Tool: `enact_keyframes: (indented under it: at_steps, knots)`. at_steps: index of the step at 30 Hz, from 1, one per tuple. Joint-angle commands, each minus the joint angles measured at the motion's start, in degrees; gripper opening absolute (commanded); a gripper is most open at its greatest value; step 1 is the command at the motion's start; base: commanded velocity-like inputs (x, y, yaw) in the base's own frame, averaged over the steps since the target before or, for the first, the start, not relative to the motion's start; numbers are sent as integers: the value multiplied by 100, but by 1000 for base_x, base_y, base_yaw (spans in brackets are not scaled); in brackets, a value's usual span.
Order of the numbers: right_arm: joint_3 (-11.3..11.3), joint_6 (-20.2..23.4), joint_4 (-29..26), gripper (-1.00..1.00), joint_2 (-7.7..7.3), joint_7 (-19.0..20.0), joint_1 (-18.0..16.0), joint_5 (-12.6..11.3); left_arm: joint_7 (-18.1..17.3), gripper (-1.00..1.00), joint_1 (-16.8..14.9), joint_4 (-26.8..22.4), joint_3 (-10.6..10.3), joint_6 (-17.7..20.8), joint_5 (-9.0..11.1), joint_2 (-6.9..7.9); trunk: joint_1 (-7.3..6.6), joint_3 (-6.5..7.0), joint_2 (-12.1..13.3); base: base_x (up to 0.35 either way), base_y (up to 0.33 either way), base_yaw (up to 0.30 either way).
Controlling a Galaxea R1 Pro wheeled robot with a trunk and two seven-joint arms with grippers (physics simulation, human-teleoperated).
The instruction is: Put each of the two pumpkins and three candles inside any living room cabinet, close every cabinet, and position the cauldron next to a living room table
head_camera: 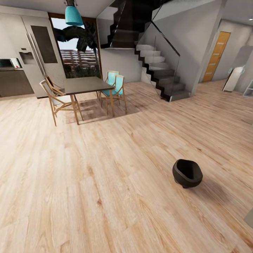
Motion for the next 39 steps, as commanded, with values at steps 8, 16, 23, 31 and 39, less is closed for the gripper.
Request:
enact_keyframes:
  at_steps: [8,16,23,31,39]
  knots:
    - [49,-36,19,100,2,-3,-7,-59,14,100,-4,1,29,17,-6,1,3,-4,-2,329,0,0]
    - [49,-36,19,100,2,-3,-7,-59,14,100,-4,1,29,17,-7,-1,3,-4,-2,329,0,0]
    - [49,-36,19,100,2,-3,-7,-59,14,100,-4,1,29,17,-6,0,3,-4,-2,329,0,0]
    - [49,-36,19,100,0,-3,-8,-59,14,100,-4,1,29,17,-6,0,3,-4,-2,329,0,0]
    - [49,-36,19,100,2,-3,-7,-59,14,100,-4,1,29,17,-6,0,3,-4,-2,329,0,0]
